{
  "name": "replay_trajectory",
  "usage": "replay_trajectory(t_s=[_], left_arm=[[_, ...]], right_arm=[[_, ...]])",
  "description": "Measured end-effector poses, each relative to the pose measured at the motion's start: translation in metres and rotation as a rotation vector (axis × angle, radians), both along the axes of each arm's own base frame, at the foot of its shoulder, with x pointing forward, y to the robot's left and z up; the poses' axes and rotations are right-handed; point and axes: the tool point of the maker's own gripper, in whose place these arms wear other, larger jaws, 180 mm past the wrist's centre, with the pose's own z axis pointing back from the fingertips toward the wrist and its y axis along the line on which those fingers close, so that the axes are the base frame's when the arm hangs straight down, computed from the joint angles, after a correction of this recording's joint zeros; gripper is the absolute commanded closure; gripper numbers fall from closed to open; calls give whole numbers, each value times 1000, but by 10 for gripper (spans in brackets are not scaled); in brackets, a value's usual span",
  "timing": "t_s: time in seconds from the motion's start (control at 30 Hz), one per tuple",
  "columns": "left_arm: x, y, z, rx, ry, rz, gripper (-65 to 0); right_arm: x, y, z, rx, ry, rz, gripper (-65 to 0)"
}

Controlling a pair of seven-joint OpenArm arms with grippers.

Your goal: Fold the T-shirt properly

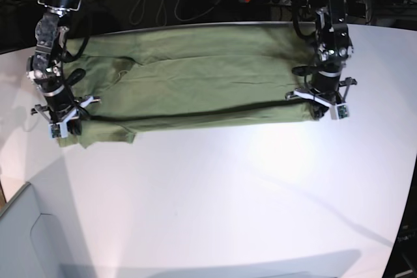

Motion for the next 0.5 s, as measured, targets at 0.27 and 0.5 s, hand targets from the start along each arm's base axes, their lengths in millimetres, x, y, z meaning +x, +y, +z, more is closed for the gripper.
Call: replay_trajectory(t_s=[0.27,0.5], left_arm=[[-7,-1,3,4,-1,0,0],[-8,-2,4,0,-4,-1,0]], right_arm=[[-9,-7,3,-12,-13,-13,0],[-21,-2,19,-39,-63,17,0]])
